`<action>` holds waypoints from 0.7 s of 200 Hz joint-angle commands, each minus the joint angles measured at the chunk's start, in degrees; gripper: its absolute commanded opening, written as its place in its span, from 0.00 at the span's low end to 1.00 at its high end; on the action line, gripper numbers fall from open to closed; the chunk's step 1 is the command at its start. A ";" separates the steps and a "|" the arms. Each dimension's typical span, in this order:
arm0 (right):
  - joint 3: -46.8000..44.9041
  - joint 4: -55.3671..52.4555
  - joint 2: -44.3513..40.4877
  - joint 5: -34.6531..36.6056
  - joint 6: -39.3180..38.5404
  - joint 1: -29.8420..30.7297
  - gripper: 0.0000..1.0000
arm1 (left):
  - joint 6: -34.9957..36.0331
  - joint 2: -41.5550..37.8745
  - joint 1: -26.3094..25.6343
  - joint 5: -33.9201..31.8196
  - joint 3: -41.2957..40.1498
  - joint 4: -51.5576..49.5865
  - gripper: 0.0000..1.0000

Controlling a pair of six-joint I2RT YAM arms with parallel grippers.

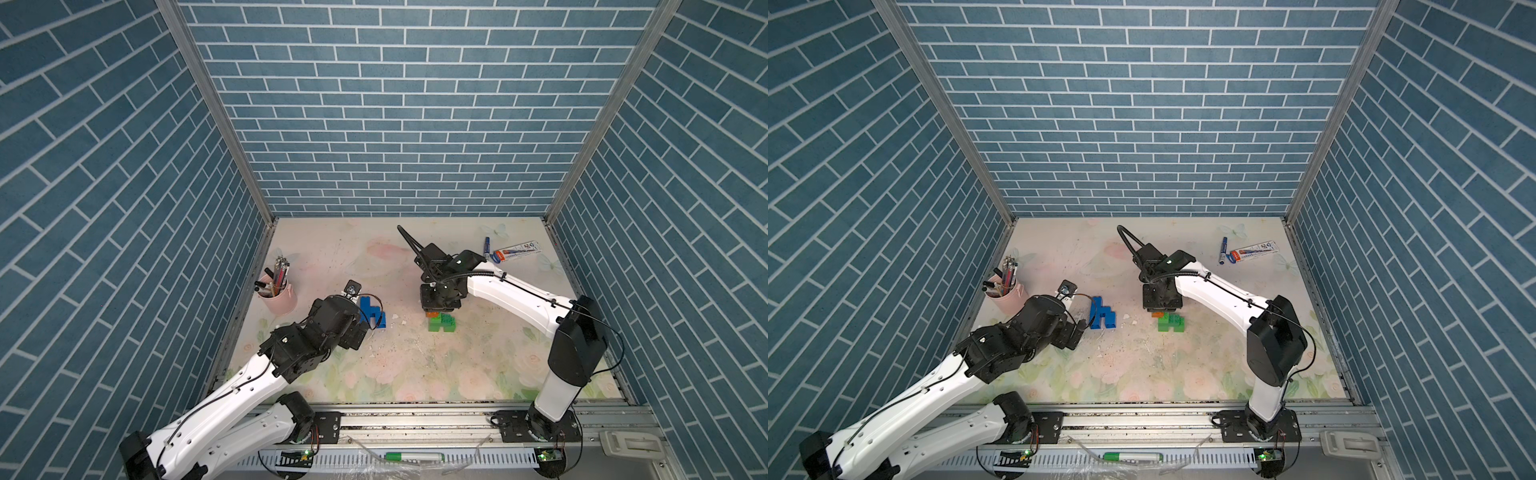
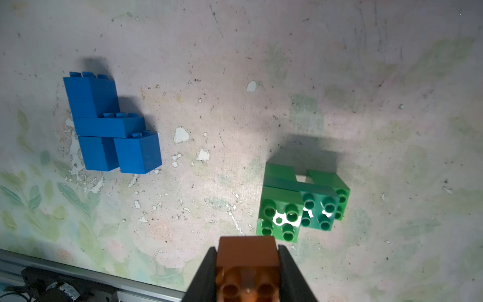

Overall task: Assemble the letter h with lego
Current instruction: Assemble the lego brick with the lego brick.

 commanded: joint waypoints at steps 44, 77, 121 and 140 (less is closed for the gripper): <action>1.97 -3.35 2.54 2.74 0.72 -0.52 0.00 | -0.02 -1.27 0.43 0.52 0.61 -0.37 0.99; 2.24 -4.59 3.15 2.93 -0.33 -1.36 0.00 | 0.00 -1.34 0.42 0.76 0.59 -0.41 0.99; 1.06 -4.55 3.99 3.03 -0.62 -2.36 0.00 | -0.02 -1.43 0.43 0.74 0.62 -0.46 0.99; 0.96 -4.27 4.57 2.79 -0.72 -2.52 0.00 | -0.01 -1.47 0.42 0.78 0.60 -0.47 0.99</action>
